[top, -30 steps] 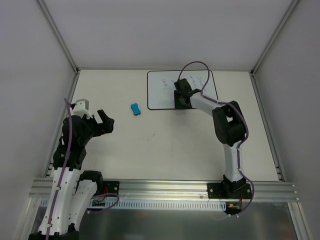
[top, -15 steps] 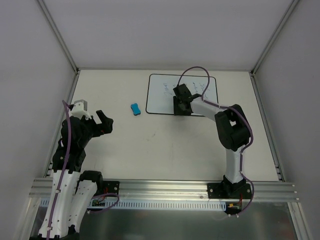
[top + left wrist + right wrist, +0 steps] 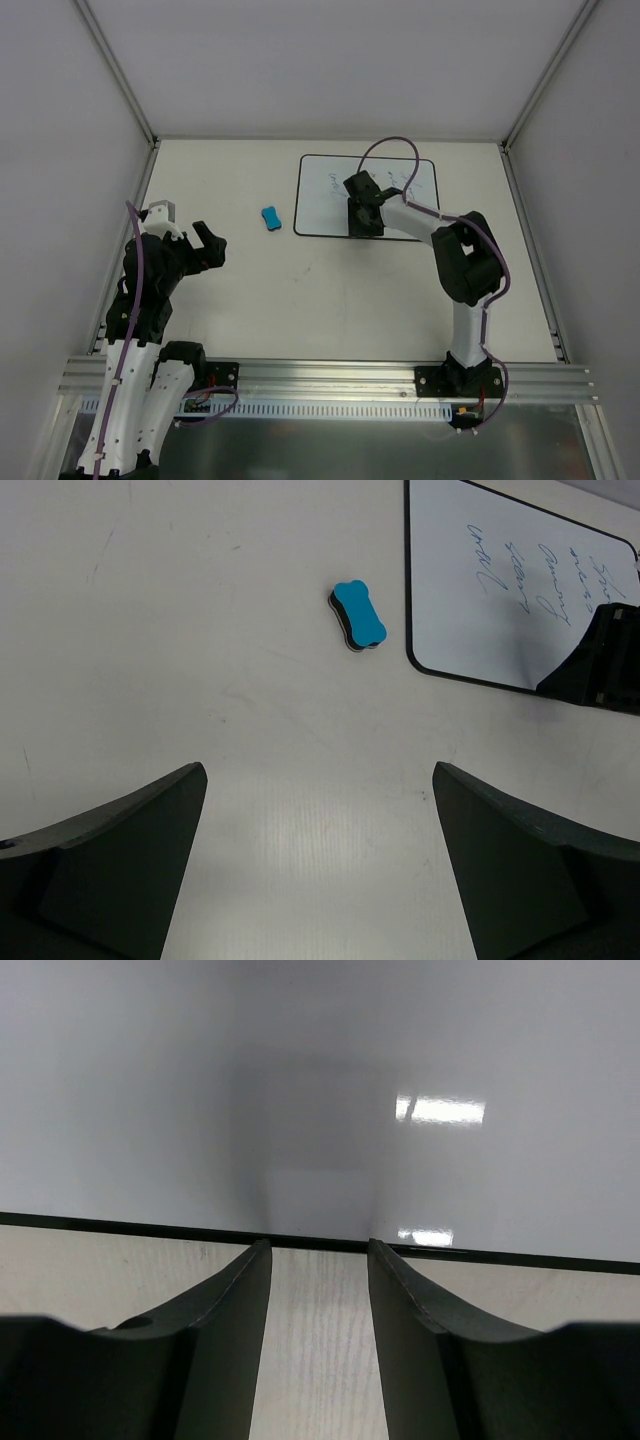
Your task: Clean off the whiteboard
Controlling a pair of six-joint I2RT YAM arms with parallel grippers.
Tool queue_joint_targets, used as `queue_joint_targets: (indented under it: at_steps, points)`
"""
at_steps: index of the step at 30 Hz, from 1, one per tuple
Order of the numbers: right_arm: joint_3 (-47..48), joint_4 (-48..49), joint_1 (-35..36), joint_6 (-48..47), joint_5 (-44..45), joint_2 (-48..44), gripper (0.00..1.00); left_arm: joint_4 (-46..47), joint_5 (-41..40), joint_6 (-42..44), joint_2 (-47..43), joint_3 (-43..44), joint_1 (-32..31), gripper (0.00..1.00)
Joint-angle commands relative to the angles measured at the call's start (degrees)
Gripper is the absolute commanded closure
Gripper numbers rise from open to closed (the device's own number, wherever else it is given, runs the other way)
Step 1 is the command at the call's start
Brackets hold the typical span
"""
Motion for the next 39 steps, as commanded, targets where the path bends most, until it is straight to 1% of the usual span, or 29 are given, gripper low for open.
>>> queue_joint_targets:
  at_steps: [1, 9, 14, 18, 23, 29, 34, 36, 39]
  points:
    - [3.4, 0.1, 0.6, 2.4, 2.7, 1.1, 0.54, 1.5, -0.9, -0.5, -0.3, -0.1, -0.4, 0.01]
    - [6.5, 2.0, 0.7, 2.7, 1.7, 5.5, 0.54, 1.5, -0.9, -0.4, -0.2, 0.0, -0.4, 0.01]
    - [3.8, 1.8, 1.0, 4.5, -0.8, 5.4, 0.53, 1.5, -1.2, -0.4, -0.3, 0.0, -0.4, 0.01]
    - [0.5, -0.1, 3.1, 5.5, -0.3, 3.5, 0.53, 1.5, -1.4, -0.4, -0.2, 0.0, -0.4, 0.01]
    - [0.8, -8.9, 9.4, 6.6, -0.5, 4.5, 0.54, 1.5, -1.7, -0.5, -0.5, 0.4, -0.4, 0.01]
    - [1.5, -14.6, 18.6, 6.9, -6.7, 4.2, 0.54, 1.6, -2.7, -0.5, -1.3, 0.2, -0.4, 0.01]
    - [2.2, -16.1, 24.3, 6.0, -11.1, 2.1, 0.54, 1.6, -2.7, -1.0, -2.0, -0.1, -0.4, 0.01]
    - [2.4, -16.0, 25.9, 5.1, -11.0, 0.9, 0.54, 1.6, -2.6, -1.1, -2.2, -0.2, -0.4, 0.01]
    - [3.6, -15.9, 26.4, 2.2, -8.1, -3.6, 0.54, 1.7, -2.2, -1.2, -1.9, -0.3, -0.4, 0.01]
